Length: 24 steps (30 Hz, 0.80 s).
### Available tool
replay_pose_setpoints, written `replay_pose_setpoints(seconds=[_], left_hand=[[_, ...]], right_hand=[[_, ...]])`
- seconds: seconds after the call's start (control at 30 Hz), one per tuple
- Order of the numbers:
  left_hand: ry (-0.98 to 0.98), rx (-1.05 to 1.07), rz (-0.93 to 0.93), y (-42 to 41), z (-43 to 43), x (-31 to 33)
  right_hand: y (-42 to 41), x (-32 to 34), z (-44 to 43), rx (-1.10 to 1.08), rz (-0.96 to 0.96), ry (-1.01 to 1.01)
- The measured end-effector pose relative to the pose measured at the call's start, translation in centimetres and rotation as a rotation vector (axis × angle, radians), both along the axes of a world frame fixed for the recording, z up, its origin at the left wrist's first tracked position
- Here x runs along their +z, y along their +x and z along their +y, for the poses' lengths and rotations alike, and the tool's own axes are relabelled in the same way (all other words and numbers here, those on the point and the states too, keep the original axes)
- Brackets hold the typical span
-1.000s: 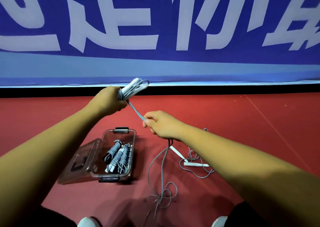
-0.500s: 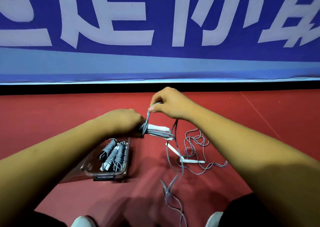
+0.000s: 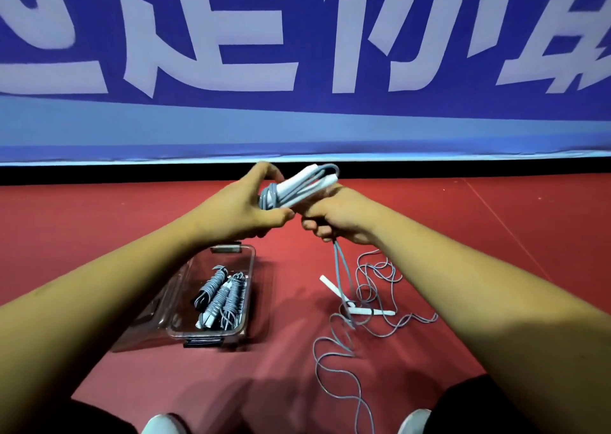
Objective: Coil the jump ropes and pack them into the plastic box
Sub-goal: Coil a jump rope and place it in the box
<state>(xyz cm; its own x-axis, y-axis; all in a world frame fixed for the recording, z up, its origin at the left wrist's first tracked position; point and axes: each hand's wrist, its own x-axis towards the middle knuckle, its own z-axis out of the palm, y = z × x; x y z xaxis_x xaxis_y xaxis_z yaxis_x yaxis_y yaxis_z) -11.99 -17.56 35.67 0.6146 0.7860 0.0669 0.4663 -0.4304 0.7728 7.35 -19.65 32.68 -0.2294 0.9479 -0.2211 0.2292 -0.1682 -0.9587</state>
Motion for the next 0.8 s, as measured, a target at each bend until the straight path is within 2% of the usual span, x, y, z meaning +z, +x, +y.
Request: replay_pose_setpoints(seconds=[0.1,0.23,0.3,0.4,0.47,0.57,0.67,0.73,0.8], left_hand=[[-0.001,-0.010,-0.041,-0.6,0.7,0.3],[0.016,0.144,0.049,-1.5,2.3,-0.1],[0.056,0.203,0.147,-1.9,3.0,-0.4],[0.285,0.295,0.379,-2.6,3.7,-0.6],[0.330,0.309,0.418,-2.7,3.8,-0.8],[0.354,0.240,0.629,-2.1,3.3,-1.5],[0.378,0.058,0.875,-1.1,2.0,-2.1],[0.386,-0.035,0.936,-0.4,1.0,-1.8],[0.370,-0.068,0.899,0.3,-0.1,-1.1]], right_hand=[[-0.4,-0.2,-0.4,0.082,-0.011,-0.047],[-1.5,0.1,-1.2,0.092,-0.112,0.003],[-2.3,0.6,-1.7,0.099,-0.242,0.094],[-3.3,1.2,-2.0,0.151,-0.504,0.284],[-3.7,1.4,-2.0,0.183,-0.628,0.392],[-4.3,1.7,-2.2,0.251,-0.783,0.484],[-3.9,2.6,-2.1,0.231,-0.890,0.594],[-3.0,2.9,-1.4,0.158,-0.860,0.622],[-1.8,3.2,-0.8,0.071,-0.812,0.606]])
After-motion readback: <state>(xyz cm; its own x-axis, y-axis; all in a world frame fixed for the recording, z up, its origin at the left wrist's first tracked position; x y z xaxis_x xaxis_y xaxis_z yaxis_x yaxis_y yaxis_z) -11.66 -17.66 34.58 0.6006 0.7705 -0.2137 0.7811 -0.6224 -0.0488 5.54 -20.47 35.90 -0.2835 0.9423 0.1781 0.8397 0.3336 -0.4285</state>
